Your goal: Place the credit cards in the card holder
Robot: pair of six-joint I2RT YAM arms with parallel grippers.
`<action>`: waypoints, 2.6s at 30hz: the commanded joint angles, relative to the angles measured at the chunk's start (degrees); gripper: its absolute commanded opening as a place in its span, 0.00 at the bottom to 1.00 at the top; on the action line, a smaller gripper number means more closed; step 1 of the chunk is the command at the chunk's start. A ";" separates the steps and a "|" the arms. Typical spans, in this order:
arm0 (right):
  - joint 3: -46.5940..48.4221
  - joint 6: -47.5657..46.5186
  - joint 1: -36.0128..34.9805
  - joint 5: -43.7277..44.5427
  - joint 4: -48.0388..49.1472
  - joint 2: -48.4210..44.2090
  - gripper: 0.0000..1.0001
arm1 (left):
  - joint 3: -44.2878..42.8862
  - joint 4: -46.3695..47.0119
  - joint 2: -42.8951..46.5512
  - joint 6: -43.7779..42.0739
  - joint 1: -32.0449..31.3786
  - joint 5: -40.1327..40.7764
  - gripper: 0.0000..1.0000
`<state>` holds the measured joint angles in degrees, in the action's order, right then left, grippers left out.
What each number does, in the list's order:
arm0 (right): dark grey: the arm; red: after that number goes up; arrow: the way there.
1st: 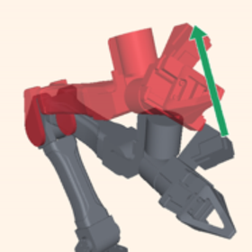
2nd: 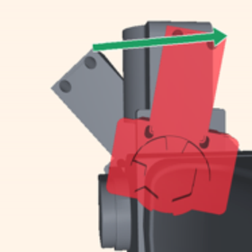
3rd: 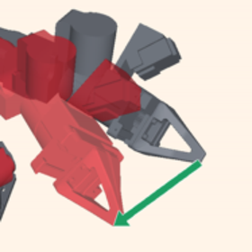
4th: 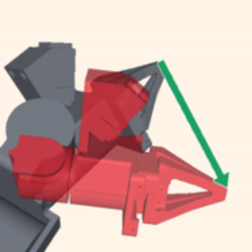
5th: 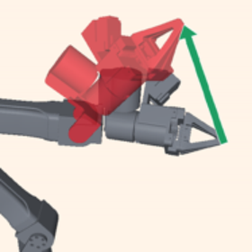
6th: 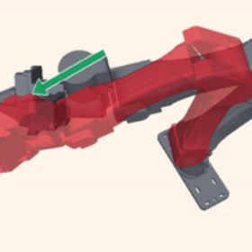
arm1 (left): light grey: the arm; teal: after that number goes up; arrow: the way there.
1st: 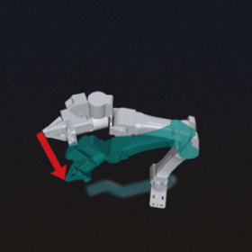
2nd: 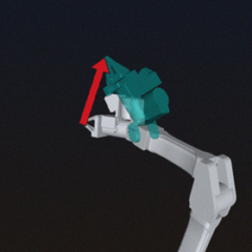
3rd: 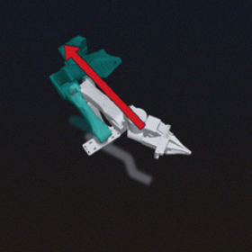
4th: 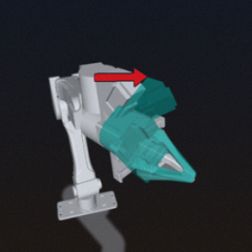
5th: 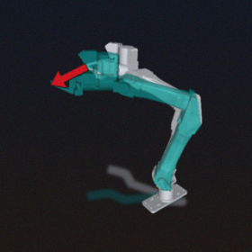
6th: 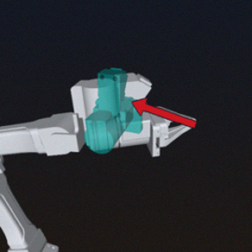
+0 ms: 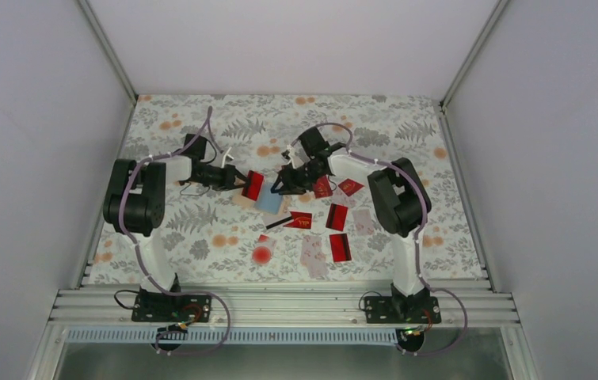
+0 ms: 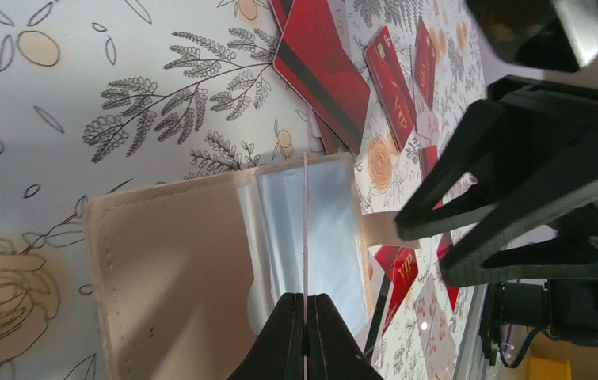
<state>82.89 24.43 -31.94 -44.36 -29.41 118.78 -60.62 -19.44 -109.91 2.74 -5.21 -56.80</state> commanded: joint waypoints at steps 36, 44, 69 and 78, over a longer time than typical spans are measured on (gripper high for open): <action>-6.78 -6.41 -0.47 9.54 -0.80 2.30 0.29 | -4.50 -1.18 -6.18 4.00 -3.49 -3.94 0.02; -6.20 -7.07 -0.30 9.46 -0.72 2.79 0.29 | -4.79 -3.75 -6.33 6.91 -4.27 -3.06 0.03; -6.21 -10.15 0.55 8.35 -1.33 4.09 0.28 | -8.80 -14.50 -2.51 11.70 -4.29 7.59 0.02; -6.03 -10.58 0.66 8.11 -1.50 4.64 0.28 | -8.87 -19.18 -3.74 8.24 -4.24 5.13 0.02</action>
<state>78.02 14.92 -31.88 -41.78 -26.63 120.79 -68.93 -35.33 -113.84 13.10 -9.54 -50.09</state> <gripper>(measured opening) 0.284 0.025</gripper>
